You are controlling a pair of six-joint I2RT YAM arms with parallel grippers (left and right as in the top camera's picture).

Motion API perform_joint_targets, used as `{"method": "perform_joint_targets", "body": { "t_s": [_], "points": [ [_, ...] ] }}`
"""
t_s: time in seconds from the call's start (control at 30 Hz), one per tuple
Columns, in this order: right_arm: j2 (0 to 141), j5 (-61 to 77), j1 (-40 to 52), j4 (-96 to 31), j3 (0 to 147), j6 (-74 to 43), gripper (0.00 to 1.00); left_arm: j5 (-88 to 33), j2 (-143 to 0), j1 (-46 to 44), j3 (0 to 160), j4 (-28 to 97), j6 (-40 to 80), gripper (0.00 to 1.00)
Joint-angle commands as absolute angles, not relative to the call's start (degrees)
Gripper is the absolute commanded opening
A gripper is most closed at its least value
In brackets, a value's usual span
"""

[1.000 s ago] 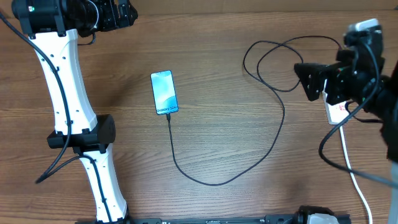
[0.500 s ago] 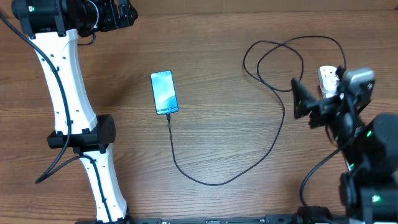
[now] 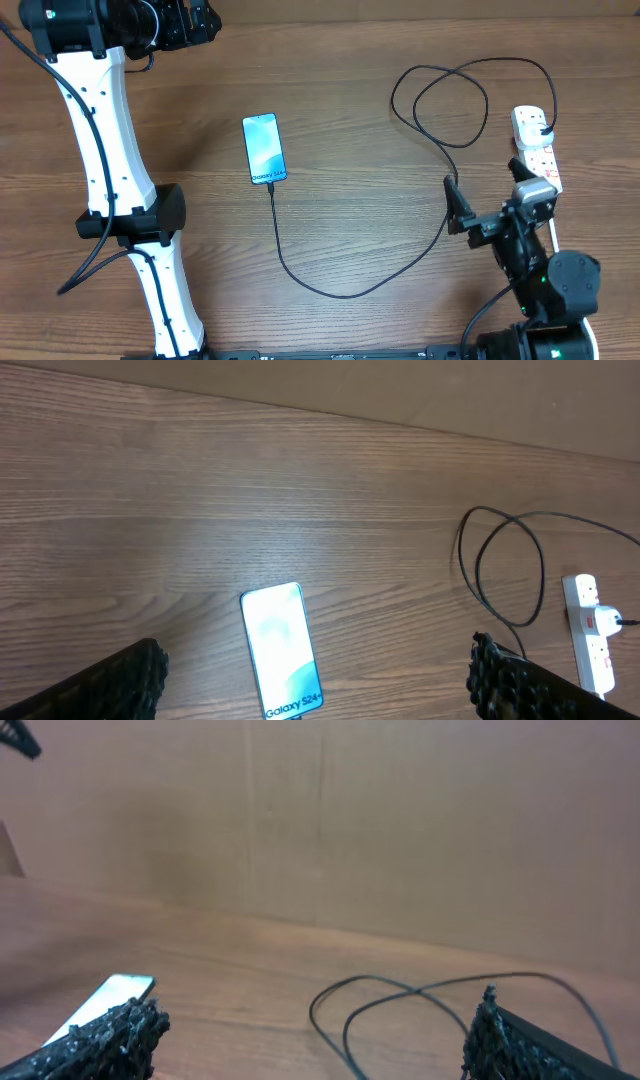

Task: Plug charger to phone and switch on socket

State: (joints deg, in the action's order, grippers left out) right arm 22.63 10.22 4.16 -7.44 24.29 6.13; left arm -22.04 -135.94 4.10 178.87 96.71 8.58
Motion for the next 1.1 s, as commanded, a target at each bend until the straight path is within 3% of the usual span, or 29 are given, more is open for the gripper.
{"method": "perform_joint_targets", "body": {
  "t_s": [0.0,0.63,1.07],
  "points": [
    [18.15,11.16,4.49,-6.90,20.82,5.76,1.00,-21.89,-134.34,3.73,179.30,96.79,7.88,1.00],
    [1.83,12.53,4.49,-3.14,2.39,5.76,1.00,-21.89,-134.34,3.73,179.30,96.79,7.86,1.00],
    [0.12,12.51,4.49,-3.55,0.43,5.76,1.00,-21.89,-134.34,3.70,179.30,96.79,7.86,0.99]
  ]
}}
